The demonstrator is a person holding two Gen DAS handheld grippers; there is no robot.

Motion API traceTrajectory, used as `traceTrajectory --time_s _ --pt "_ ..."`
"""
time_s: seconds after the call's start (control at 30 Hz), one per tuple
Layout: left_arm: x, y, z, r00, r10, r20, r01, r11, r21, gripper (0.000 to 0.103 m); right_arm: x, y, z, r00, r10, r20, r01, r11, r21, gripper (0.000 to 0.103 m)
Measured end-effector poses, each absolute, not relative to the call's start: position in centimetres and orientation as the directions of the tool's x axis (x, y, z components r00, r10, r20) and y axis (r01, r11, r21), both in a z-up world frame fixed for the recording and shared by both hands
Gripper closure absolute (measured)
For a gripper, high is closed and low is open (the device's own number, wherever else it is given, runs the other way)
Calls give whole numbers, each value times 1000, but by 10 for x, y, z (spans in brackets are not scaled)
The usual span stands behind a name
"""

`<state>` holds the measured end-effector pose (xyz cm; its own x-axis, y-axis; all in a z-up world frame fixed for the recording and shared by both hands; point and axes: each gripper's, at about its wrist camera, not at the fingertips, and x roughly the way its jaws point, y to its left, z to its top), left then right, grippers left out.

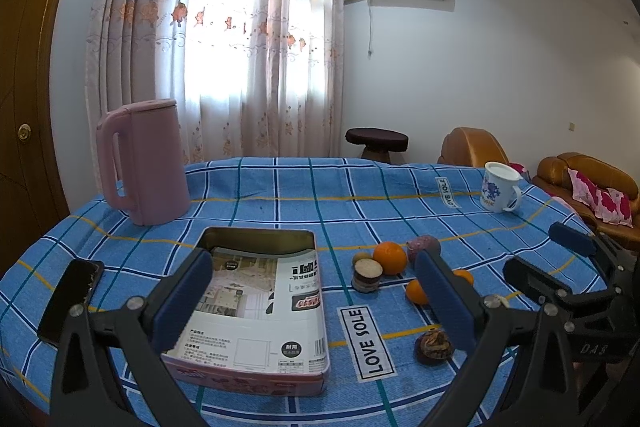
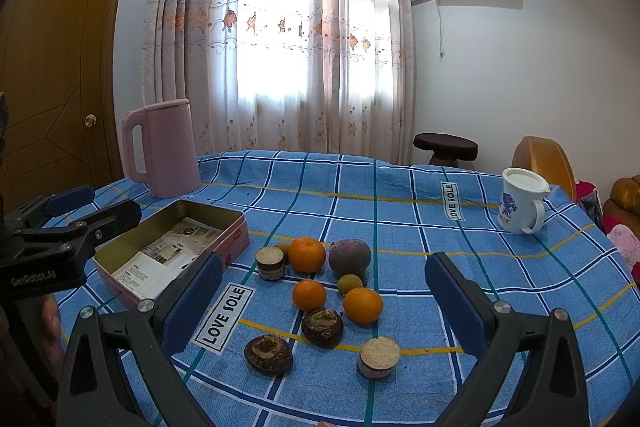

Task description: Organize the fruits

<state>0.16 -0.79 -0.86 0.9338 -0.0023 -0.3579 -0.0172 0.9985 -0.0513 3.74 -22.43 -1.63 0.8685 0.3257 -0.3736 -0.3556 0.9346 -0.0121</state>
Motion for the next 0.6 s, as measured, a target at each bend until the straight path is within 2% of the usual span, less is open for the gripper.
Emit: traceTrajectory --time_s 0.6 --pt "2 -7 -9 933 -4 -359 -17 998 -53 0 37 -224 -17 866 325 -380 -356 934 -14 1"
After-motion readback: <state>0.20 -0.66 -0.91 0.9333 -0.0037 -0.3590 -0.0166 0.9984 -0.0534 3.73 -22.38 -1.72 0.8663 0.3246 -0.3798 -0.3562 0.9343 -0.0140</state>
